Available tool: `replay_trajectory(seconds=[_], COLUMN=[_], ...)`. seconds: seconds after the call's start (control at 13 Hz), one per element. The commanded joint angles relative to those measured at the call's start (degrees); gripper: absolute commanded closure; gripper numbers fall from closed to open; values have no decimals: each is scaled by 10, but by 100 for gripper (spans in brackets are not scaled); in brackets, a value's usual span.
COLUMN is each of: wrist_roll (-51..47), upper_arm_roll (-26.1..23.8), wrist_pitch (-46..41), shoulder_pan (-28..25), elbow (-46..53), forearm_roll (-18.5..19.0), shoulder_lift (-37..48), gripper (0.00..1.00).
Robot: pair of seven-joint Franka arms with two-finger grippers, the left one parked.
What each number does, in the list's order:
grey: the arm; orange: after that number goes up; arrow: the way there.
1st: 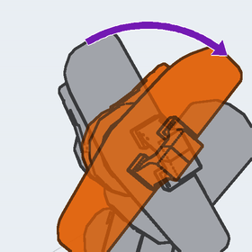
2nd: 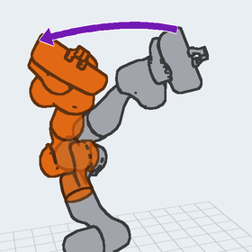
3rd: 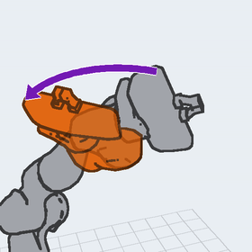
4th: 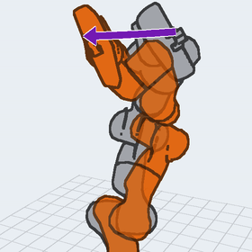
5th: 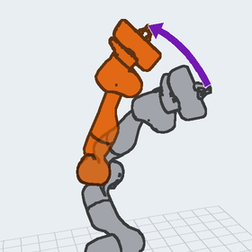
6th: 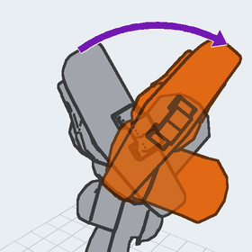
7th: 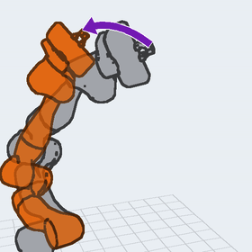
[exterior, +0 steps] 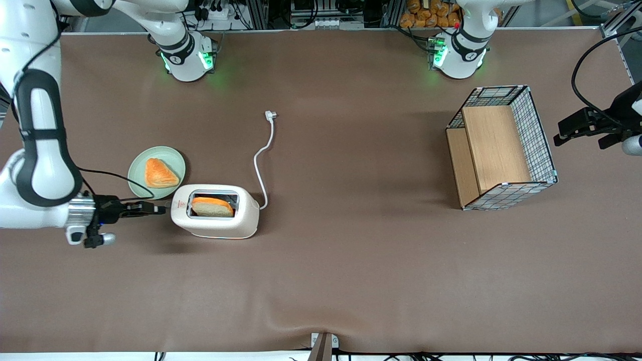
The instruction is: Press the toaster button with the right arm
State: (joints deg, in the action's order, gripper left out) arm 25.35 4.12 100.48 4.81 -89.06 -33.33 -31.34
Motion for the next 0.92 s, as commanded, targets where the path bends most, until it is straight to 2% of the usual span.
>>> replay_trajectory(seconds=[0.0,0.23,0.46,0.85], wrist_roll=[-41,-75,-76,-102], upper_arm_roll=[1,-3,-2,4], wrist_pitch=[-61,-85,-90,-142], shoulder_pan=[-2,-6,-16,-21], elbow=[49,79,79,72], forearm_roll=[63,148,211,266], shoulder_lift=[29,73,123,188], gripper=[0,0,0,0])
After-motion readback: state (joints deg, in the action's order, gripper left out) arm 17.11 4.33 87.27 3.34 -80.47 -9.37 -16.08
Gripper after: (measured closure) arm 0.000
